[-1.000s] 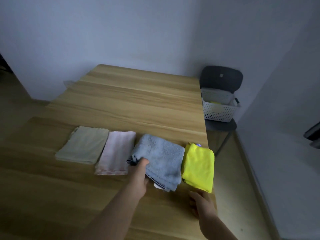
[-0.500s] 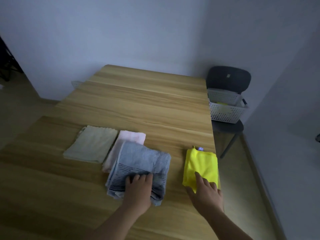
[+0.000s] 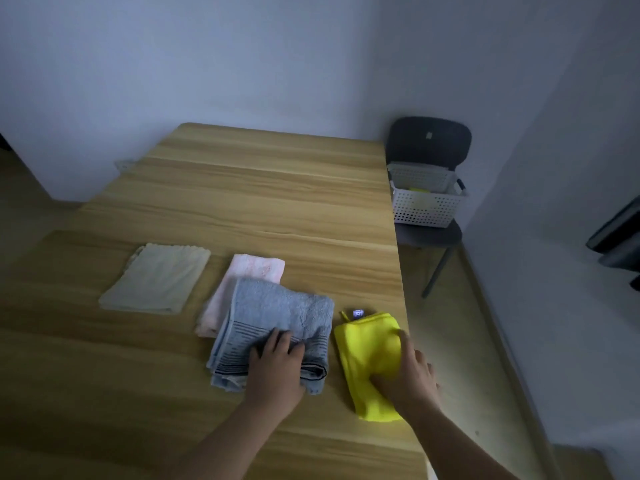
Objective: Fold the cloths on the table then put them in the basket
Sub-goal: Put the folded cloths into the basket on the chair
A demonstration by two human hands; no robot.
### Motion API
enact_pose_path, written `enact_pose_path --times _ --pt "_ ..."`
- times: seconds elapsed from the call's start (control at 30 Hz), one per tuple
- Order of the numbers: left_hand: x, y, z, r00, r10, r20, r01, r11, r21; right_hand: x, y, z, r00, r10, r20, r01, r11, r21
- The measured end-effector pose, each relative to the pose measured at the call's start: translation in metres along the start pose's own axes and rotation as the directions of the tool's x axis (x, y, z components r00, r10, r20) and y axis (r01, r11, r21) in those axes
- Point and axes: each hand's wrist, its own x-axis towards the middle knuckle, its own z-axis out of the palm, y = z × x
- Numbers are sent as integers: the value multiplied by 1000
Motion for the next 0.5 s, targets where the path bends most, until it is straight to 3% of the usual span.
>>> enact_pose_path --times 0.1,0.2,0.27,0.33,0.43,0.5 --pt "-16 30 7 1000 27 -2 -27 1000 -12 2 19 -11 989 99 109 -129 938 321" --pt "-24 57 10 999 24 -21 -24 1000 5 -3 49 -22 930 179 320 -348 705 618" --pt "-25 64 6 998 -36 -48 36 999 15 -4 72 -30 887 163 432 -446 545 710" --pt "-25 74 2 987 -151 -59 151 988 11 -1 99 -46 884 125 450 -454 456 766" --pt "-25 101 -2 944 -328 -38 322 940 -110 9 137 -80 878 51 476 -455 401 795" --pt "-20 126 -14 923 -382 -56 362 906 -218 15 154 -101 873 19 488 -455 396 798"
